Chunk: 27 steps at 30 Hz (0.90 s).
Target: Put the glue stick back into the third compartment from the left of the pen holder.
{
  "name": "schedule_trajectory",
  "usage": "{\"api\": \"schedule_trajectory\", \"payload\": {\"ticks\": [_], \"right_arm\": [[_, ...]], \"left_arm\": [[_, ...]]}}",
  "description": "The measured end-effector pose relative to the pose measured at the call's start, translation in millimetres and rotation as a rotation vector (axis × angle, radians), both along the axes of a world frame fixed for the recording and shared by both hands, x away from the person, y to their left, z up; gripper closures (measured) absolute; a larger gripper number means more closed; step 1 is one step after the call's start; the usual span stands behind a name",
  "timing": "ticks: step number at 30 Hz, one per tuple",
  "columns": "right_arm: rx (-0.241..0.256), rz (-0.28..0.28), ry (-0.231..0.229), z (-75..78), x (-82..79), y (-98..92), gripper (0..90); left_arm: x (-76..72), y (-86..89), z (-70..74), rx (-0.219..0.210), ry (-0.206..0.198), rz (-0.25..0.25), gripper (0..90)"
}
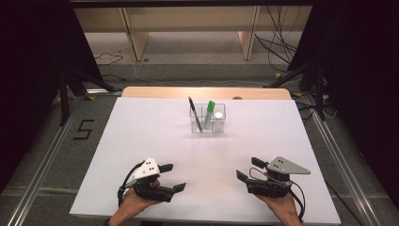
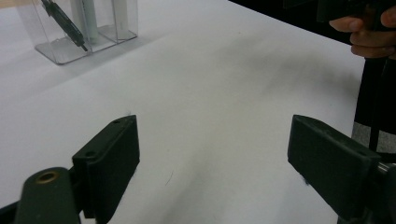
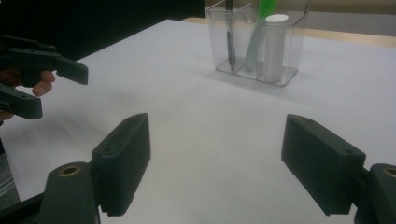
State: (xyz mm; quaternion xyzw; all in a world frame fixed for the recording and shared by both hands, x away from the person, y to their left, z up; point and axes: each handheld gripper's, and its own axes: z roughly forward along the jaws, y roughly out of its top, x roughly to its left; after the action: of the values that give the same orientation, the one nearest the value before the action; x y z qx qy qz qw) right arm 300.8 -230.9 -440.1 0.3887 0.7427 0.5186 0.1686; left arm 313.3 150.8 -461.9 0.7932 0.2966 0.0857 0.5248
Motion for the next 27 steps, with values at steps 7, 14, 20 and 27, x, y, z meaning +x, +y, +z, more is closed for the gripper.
{"api": "schedule_trajectory", "payload": {"ticks": [7,14,20,27], "right_arm": [[0.007,0.0,-0.008,-6.4,-4.9,1.4,24.3],[-0.005,-0.001,-0.007,-7.4,-6.4,2.0,23.9],[0.0,-0.007,-0.008,-7.5,-6.4,0.4,23.5],[-0.002,-0.003,-0.007,-7.8,-7.1,0.8,23.2]], "left_arm": [[0.9,3.1,0.6,-0.014,0.004,0.009,16.4],[0.5,3.1,0.5,-0.014,0.005,0.007,16.4],[0.5,3.0,0.4,-0.013,0.005,0.007,16.4],[0.3,3.0,0.4,-0.011,0.005,0.007,16.4]]}}
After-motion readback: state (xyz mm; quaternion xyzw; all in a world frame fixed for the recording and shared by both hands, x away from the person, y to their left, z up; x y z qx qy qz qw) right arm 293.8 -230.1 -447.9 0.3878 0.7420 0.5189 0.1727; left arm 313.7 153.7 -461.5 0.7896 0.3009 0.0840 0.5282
